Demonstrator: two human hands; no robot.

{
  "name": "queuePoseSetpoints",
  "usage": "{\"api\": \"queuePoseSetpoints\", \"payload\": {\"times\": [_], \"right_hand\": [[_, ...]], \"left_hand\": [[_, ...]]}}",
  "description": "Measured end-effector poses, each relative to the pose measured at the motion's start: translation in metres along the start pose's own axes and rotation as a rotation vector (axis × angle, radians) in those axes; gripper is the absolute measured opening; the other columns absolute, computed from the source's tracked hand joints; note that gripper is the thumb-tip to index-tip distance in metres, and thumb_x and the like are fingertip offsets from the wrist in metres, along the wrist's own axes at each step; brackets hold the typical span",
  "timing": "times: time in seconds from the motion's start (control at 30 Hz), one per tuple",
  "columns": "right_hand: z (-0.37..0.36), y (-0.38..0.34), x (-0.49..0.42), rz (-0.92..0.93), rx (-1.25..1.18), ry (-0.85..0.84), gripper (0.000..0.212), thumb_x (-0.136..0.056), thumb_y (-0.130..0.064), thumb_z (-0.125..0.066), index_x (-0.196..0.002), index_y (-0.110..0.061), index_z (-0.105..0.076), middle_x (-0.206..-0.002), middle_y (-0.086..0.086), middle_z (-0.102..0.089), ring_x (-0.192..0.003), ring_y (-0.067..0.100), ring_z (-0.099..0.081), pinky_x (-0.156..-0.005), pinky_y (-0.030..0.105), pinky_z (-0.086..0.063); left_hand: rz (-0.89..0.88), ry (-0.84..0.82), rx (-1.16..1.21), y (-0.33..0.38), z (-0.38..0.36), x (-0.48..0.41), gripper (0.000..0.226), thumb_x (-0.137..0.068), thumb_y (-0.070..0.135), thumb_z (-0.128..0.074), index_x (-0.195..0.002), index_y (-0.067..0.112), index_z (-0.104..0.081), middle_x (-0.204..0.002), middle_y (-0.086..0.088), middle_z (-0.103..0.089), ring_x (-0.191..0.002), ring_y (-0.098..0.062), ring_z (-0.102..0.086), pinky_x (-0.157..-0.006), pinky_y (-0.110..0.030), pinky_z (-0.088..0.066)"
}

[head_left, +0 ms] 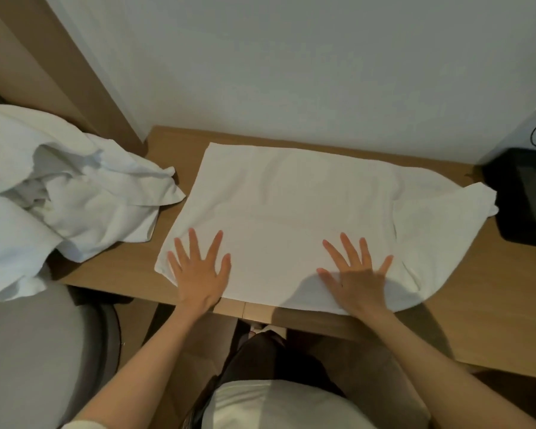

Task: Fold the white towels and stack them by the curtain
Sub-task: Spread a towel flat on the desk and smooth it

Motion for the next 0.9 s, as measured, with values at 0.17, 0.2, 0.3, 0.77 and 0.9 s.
{"api": "queuePoseSetpoints", "payload": {"times": [0.17,0.2,0.3,0.77,0.9], "right_hand": [[0.061,-0.019,-0.018,0.022,-0.224,0.436,0.026,-0.09,-0.024,-0.056,-0.108,-0.011,-0.07,-0.115,0.012,-0.066,-0.106,0.035,-0.061,-0.103,0.061,-0.034],[0.068,-0.023,-0.027,0.012,-0.262,0.459,0.023,-0.089,-0.015,-0.06,-0.109,-0.009,-0.07,-0.117,0.014,-0.065,-0.109,0.035,-0.061,-0.105,0.059,-0.033],[0.074,-0.041,-0.066,-0.008,-0.278,0.337,0.036,-0.095,-0.017,-0.053,-0.131,-0.015,-0.057,-0.141,0.009,-0.049,-0.132,0.027,-0.044,-0.115,0.05,-0.015],[0.024,-0.071,-0.205,-0.137,-0.127,-0.006,0.055,-0.096,-0.059,-0.012,-0.146,-0.049,0.006,-0.16,-0.008,0.013,-0.146,0.025,0.016,-0.102,0.073,0.012],[0.022,-0.079,-0.212,-0.157,-0.06,0.052,0.06,-0.09,-0.064,-0.005,-0.146,-0.049,0.007,-0.16,-0.008,0.011,-0.146,0.025,0.014,-0.103,0.073,0.012]], "left_hand": [[-0.095,0.057,0.01,0.027,0.021,-0.012,0.055,-0.101,0.038,-0.024,-0.153,0.024,-0.011,-0.16,-0.01,0.005,-0.145,-0.034,0.012,-0.118,-0.046,0.005],[-0.157,0.07,0.013,0.04,0.027,-0.019,0.055,-0.102,0.034,-0.025,-0.153,0.021,-0.009,-0.16,-0.009,0.003,-0.146,-0.031,0.009,-0.118,-0.044,0.004],[-0.271,0.08,0.064,0.077,0.039,-0.058,0.055,-0.104,0.03,-0.024,-0.152,0.015,-0.004,-0.16,-0.006,0.005,-0.147,-0.024,0.007,-0.118,-0.037,0.004],[-0.138,0.016,-0.069,0.083,0.01,-0.226,0.054,-0.097,0.054,-0.007,-0.148,0.043,0.008,-0.158,0.01,0.017,-0.145,-0.029,0.02,-0.109,-0.06,0.016],[-0.128,0.051,-0.111,0.061,0.012,-0.243,0.057,-0.093,0.061,-0.005,-0.146,0.048,0.009,-0.159,0.01,0.015,-0.146,-0.023,0.017,-0.111,-0.055,0.015]]}}
Point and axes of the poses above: each hand's wrist, its own x-axis away from the middle knuckle, its own z-axis out of the back of the hand, y = z × x, the point moved 7 cm from there along -x, towards the middle knuckle
